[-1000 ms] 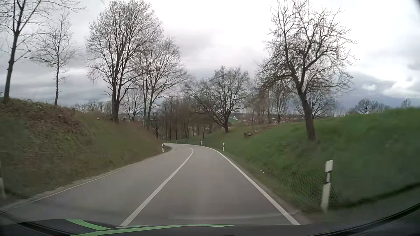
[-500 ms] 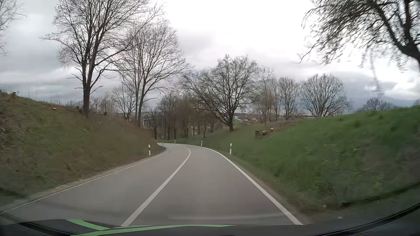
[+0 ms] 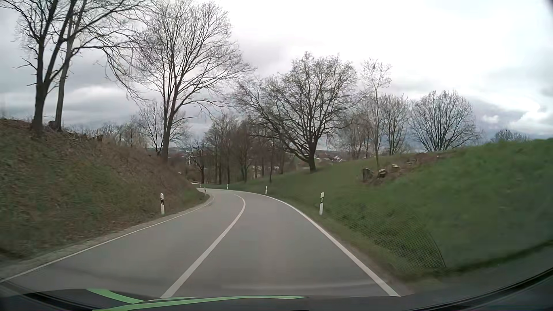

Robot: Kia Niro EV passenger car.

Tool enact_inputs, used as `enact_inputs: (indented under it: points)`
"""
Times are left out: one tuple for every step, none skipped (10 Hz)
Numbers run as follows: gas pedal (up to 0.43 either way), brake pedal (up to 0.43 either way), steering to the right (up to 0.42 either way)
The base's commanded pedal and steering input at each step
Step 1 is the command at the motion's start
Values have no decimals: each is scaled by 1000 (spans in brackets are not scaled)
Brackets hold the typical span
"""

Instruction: Follow the waypoints while adhering to traffic rules and regulations

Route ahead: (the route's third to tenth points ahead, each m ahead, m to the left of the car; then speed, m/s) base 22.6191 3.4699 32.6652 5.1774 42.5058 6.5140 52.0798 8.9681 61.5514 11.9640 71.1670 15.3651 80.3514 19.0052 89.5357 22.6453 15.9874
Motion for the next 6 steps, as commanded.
enact_inputs:
  points:
    - [0, 146, -2]
    - [0, 146, -3]
    - [0, 146, -3]
    - [0, 146, -9]
    - [0, 140, -10]
    - [0, 140, -11]
